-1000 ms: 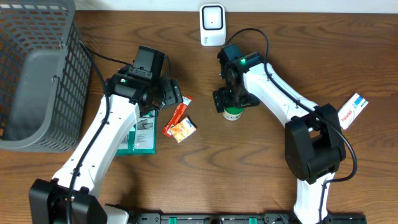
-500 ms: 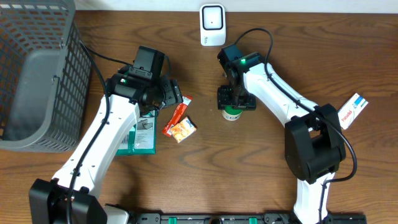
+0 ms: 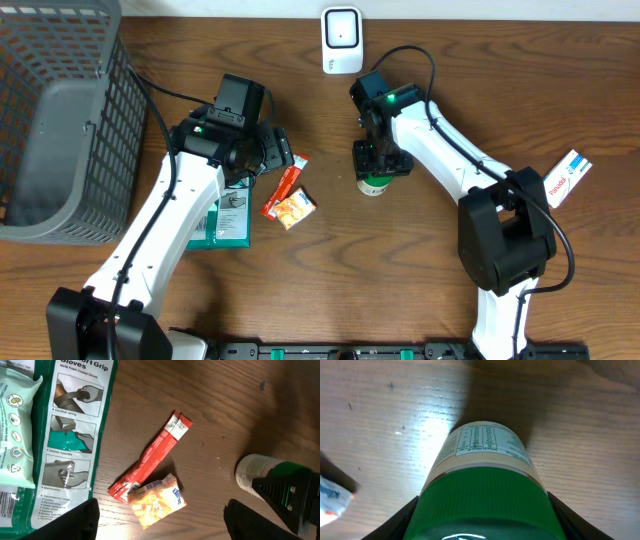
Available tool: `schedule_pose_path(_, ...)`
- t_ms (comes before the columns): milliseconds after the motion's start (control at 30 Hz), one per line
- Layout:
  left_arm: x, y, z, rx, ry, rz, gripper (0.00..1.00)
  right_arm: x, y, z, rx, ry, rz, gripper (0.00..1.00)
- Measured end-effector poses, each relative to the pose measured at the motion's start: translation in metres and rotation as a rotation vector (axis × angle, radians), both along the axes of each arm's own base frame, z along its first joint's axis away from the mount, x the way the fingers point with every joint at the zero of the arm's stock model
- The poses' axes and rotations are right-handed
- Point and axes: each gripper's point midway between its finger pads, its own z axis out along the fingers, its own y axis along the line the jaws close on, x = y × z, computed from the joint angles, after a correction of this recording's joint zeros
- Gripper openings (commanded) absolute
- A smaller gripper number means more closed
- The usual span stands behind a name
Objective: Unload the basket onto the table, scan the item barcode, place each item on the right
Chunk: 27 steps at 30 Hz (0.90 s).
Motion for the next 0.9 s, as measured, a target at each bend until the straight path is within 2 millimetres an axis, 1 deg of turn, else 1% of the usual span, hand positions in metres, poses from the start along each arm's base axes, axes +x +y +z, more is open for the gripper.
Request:
schedule_pose_path(67,0.0,0.0,0.0,0.0,0.0,0.0,0.81,0.0,0.0,0.0,-0.001,-0.004,0.066,0.57)
schedule_pose_path(133,0.0,0.0,0.0,0.0,0.0,0.0,0.81,0.001,0.0,0.0,0.0,-0.01,0.137,0.62)
schedule_pose_path(167,0.0,0.0,0.0,0.0,0.0,0.0,0.82,0.001,0.0,0.0,-0.001,-0.014,0.166,0.63)
schedule_pose_path(267,0.0,0.0,0.0,0.0,0.0,0.0,0.81,0.004,-0.003,0.0,-0.016,-0.027,0.222,0.7)
schedule_pose_path(300,0.0,0.0,0.0,0.0,0.0,0.0,0.81,0.004,-0.004,0.0,-0.021,-0.029,0.235,0.76)
schedule_pose_path(333,0.0,0.0,0.0,0.0,0.0,0.0,0.82,0.004,-0.004,0.0,-0.025,-0.029,0.243,0.86)
schedule_pose_path(400,0.0,0.0,0.0,0.0,0.0,0.0,0.81,0.004,-0.006,0.0,-0.036,-0.031,0.252,0.99)
schedule_pose_path(467,0.0,0.0,0.0,0.0,0.0,0.0,0.81,0.003,-0.008,0.0,-0.043,-0.024,0.25,0.99)
schedule_pose_path(533,0.0,0.0,0.0,0.0,0.0,0.0,0.81,0.001,-0.009,0.005,-0.052,-0.007,0.238,0.99)
schedule_pose_path(667,0.0,0.0,0.0,0.0,0.0,0.0,0.81,0.01,-0.005,0.032,-0.044,-0.029,0.171,0.99)
schedule_pose_path(733,0.0,0.0,0.0,0.0,0.0,0.0,0.82,0.015,-0.002,0.041,-0.032,-0.047,0.138,0.99)
schedule_pose_path(767,0.0,0.0,0.0,0.0,0.0,0.0,0.82,0.015,-0.001,0.043,-0.028,-0.046,0.125,0.96)
schedule_pose_path(800,0.0,0.0,0.0,0.0,0.0,0.0,0.81,0.014,-0.001,0.043,-0.029,-0.04,0.115,0.89)
schedule_pose_path(833,0.0,0.0,0.0,0.0,0.0,0.0,0.81,0.012,-0.002,0.041,-0.029,-0.032,0.097,0.87)
schedule_pose_path(900,0.0,0.0,0.0,0.0,0.0,0.0,0.81,0.01,-0.002,0.037,-0.032,-0.022,0.068,0.88)
